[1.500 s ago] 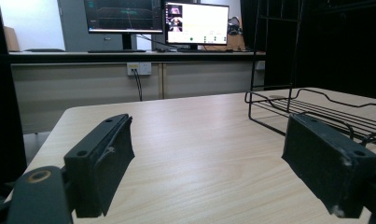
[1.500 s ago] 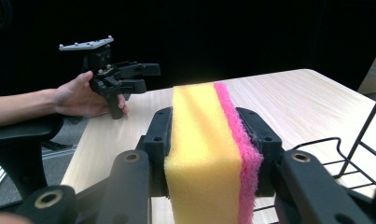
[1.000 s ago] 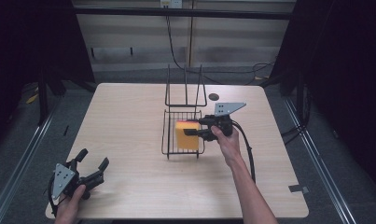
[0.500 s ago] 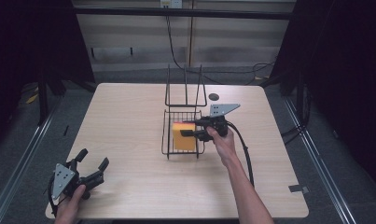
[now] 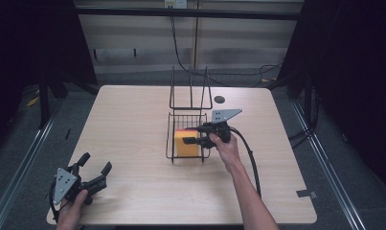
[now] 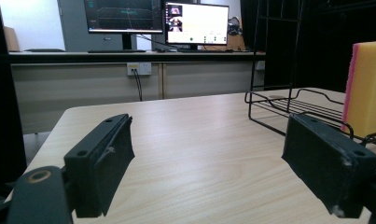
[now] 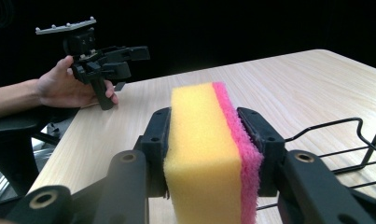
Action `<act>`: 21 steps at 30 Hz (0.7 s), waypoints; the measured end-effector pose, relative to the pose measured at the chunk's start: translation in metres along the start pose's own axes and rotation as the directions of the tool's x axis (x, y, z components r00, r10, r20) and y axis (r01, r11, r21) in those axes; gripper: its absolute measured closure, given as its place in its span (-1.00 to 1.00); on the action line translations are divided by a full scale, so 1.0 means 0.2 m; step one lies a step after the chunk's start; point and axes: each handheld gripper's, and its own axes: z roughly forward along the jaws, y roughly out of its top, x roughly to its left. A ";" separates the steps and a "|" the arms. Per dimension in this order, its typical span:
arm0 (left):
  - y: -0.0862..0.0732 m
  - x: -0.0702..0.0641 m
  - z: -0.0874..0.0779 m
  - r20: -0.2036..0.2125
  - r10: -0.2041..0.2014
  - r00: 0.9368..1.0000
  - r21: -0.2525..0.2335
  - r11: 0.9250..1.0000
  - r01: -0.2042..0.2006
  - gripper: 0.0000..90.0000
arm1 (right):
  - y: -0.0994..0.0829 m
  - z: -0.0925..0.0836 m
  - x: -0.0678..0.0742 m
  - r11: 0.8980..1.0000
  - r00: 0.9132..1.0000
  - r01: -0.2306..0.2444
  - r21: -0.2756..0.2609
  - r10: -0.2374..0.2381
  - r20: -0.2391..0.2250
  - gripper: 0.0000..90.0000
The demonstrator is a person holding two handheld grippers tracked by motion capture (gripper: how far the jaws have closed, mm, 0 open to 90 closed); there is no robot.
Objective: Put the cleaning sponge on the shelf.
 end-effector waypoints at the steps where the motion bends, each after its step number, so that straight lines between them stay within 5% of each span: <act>1: 0.00 0.00 0.00 0.001 -0.001 1.000 0.000 1.000 0.001 -0.65 | 0.00 0.00 0.00 1.000 1.000 0.000 -0.003 0.000 -0.002 0.28; 21: 0.00 0.00 0.00 0.001 -0.001 1.000 0.000 1.000 0.001 -0.65 | 0.00 0.01 0.02 1.000 1.000 -0.009 0.024 0.008 0.017 -0.20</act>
